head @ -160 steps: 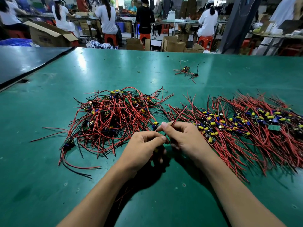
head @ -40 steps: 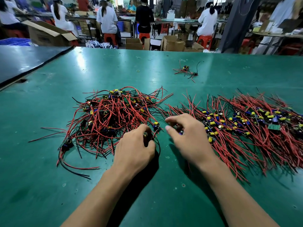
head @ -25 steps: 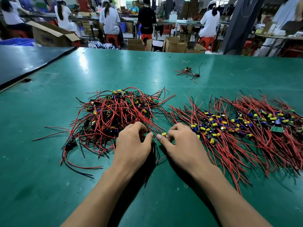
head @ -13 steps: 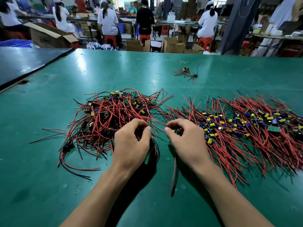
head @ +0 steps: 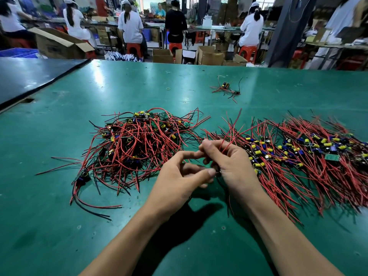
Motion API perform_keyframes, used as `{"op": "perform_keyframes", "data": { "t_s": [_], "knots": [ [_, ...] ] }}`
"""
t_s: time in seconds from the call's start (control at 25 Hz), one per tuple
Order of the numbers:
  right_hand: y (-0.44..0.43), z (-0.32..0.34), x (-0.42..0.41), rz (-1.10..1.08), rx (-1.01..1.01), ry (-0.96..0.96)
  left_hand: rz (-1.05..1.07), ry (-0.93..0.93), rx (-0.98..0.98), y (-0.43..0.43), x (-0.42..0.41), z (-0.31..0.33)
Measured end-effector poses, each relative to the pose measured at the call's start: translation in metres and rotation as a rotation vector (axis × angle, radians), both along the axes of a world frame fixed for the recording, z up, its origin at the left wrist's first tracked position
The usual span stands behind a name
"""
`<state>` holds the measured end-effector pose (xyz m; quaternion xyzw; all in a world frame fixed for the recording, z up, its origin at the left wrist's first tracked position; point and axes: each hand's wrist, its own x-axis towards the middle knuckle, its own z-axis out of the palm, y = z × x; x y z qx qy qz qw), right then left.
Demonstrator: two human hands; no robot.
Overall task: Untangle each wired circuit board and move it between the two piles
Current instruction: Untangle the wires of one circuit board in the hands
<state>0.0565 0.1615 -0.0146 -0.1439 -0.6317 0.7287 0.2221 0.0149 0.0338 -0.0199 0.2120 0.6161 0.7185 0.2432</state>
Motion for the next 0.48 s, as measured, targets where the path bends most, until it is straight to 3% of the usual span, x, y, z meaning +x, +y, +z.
{"op": "perform_keyframes", "data": {
  "t_s": [0.12,0.28,0.36,0.48],
  "knots": [
    [-0.008,0.002,-0.001,-0.003,-0.032,-0.055,0.023,0.051,-0.092,0.004,0.004,-0.004],
    [-0.01,0.008,-0.001,0.042,-0.049,-0.025,0.066,0.014,-0.051,0.004,-0.002,-0.003],
    [-0.004,0.007,0.001,0.047,0.054,0.025,0.042,-0.079,0.013,0.001,-0.007,-0.001],
    [0.004,0.005,0.005,0.14,0.038,0.049,-0.093,-0.318,0.163,-0.004,-0.012,0.003]
  ]
}}
